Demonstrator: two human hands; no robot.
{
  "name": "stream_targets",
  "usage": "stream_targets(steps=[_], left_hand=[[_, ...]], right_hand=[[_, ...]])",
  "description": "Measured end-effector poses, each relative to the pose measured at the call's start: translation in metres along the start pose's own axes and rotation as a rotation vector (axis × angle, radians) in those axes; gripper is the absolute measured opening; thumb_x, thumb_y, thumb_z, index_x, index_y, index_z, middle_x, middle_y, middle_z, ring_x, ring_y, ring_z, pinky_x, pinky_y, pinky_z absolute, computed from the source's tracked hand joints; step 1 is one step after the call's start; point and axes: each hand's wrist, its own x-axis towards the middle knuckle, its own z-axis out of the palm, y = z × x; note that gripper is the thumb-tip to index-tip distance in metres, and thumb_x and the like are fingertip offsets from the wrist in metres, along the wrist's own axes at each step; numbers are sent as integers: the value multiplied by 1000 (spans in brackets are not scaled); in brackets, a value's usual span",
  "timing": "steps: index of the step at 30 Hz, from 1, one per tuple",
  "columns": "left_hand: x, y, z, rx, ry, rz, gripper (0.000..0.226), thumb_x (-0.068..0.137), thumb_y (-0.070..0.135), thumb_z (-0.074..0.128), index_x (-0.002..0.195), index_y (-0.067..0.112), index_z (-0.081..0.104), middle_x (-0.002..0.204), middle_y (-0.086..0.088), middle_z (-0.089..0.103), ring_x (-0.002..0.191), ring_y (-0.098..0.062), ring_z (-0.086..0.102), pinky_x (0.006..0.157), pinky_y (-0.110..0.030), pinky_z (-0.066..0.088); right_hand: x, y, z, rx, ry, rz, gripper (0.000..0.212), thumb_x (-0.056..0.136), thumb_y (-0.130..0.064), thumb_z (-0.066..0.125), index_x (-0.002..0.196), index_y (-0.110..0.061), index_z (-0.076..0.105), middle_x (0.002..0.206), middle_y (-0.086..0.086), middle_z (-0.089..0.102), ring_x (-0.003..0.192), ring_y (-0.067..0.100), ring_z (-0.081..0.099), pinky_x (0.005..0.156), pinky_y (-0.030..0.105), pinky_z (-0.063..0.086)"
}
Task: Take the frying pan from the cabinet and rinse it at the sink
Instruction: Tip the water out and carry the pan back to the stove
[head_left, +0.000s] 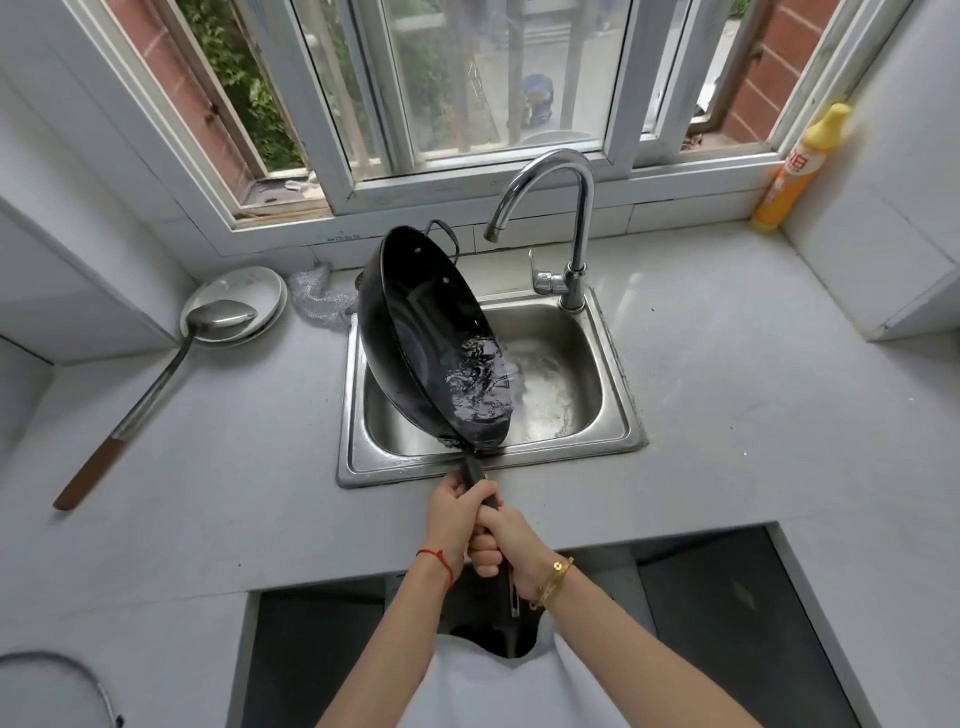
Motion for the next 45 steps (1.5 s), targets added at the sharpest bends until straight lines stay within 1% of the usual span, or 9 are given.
stream_targets(steps=[8,15,18,21,25,31,35,40,45], left_hand=[[-12,18,-12,-54,-56,20,16,84,20,69,81,7,59,66,-10,59,37,-11,46,34,-21,36],[-26,47,-29,-85,-31,137,17,85,21,70,75,11,60,65,-8,61,73,-24,66,48,-25,47],[-34,59,-34,-51,-34,198,17,86,20,68,75,9,60,67,-12,60,74,-28,63,47,-24,46],[-43,67,-38,-11,-42,250,19,87,20,66,79,6,57,70,-16,56,70,-27,65,47,-25,48],[-47,69,-40,3,-37,299,18,88,18,66,85,3,57,67,-10,54,69,-27,68,52,-25,53],[-46,65,-45,33,-37,299,19,88,16,66,90,-1,58,69,-11,56,68,-26,67,53,-25,53],[-43,58,-47,49,-25,286,16,88,15,65,86,1,58,67,-10,56,68,-27,65,53,-27,53],[-39,53,-52,58,-6,296,15,88,19,66,84,5,60,69,-10,57,74,-32,61,62,-34,52],[-38,52,-54,51,-1,298,14,88,19,66,82,7,60,65,-4,59,73,-32,63,62,-34,53]], right_hand=[[-1,-6,12,71,-151,8,56,96,-22,47,43,-26,31,36,-7,25,26,5,25,29,14,23],[-13,-22,41,290,-360,44,68,101,-29,39,33,-25,30,27,-9,26,18,3,28,23,13,24],[-21,-29,49,341,-389,21,74,102,-28,37,28,-21,37,26,-10,29,17,3,30,22,13,24],[-25,-30,54,397,-429,31,72,100,-30,40,29,-21,37,26,-9,31,17,2,31,22,12,23],[-28,-30,58,459,-536,46,55,82,-29,52,31,-22,34,26,-9,29,17,3,29,24,12,20],[-27,-25,59,456,-536,62,66,98,-27,38,32,-22,36,26,-10,29,17,4,30,23,12,21],[-23,-18,60,476,-537,83,60,97,-25,40,37,-21,34,26,-9,29,17,3,29,23,11,21],[-21,-16,62,457,-533,93,61,97,-28,42,37,-21,33,26,-9,28,17,3,28,24,11,20],[-21,-16,63,435,-529,85,67,99,-30,39,32,-22,34,26,-10,28,17,3,28,24,12,20]])
